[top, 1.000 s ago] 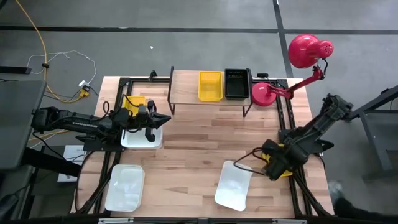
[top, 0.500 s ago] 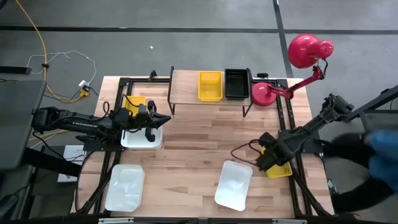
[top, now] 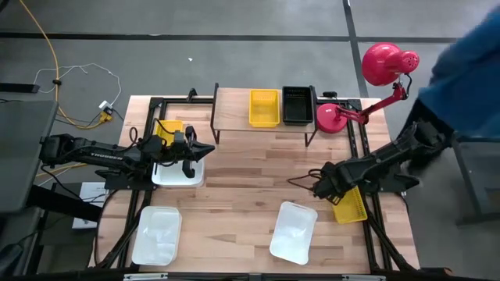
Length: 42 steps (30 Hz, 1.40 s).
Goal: Stack baskets on shelf by color
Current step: Stack the right yellow bin on the other yellow bin on the shelf
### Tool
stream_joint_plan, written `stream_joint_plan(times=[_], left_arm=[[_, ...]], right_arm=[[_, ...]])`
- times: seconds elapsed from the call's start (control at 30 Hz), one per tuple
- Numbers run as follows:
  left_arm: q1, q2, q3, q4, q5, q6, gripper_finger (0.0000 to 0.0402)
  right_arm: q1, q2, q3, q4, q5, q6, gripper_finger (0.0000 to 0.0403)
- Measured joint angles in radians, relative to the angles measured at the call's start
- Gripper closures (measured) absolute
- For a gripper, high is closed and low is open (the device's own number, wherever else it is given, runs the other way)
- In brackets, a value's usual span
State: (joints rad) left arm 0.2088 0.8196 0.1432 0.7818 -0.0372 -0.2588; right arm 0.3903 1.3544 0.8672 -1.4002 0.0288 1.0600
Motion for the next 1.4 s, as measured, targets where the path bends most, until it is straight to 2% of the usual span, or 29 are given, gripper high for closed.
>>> stream_joint_plan(times=[0.37, 0.63, 0.83, 0.93, 1.07, 1.17, 1.4], left_arm=[[0.0, 0.0, 0.0, 0.0, 0.0, 0.0, 0.0402], [0.0, 0.0, 0.0, 0.0, 0.0, 0.0, 0.0402], [0.0, 0.0, 0.0, 0.0, 0.0, 0.0, 0.0401], [0.0, 0.0, 0.0, -0.001, 0.0, 0.0, 0.0402], [0.0, 0.0, 0.0, -0.001, 0.0, 0.0, 0.0401], [0.0, 0.0, 0.0, -0.001, 0.0, 0.0, 0.0401], [0.0, 0.0, 0.0, -0.022, 0.0, -0.001, 0.0402]], right_arm=[[-0.061, 0.0, 0.0, 0.07, -0.022, -0.256, 0.0201], [-0.093, 0.006, 0.0, 0.071, -0.023, -0.302, 0.0215], [-0.123, 0.081, 0.0, 0.073, -0.022, -0.311, 0.0215], [-0.143, 0.102, 0.0, 0.044, -0.091, -0.285, 0.0215], [-0.127, 0.073, 0.003, 0.019, -0.197, -0.2, 0.0215], [-0.083, 0.025, 0.027, 0.02, -0.205, -0.073, 0.0215], [0.088, -0.035, 0.047, 0.14, -0.222, 0.595, 0.0215]])
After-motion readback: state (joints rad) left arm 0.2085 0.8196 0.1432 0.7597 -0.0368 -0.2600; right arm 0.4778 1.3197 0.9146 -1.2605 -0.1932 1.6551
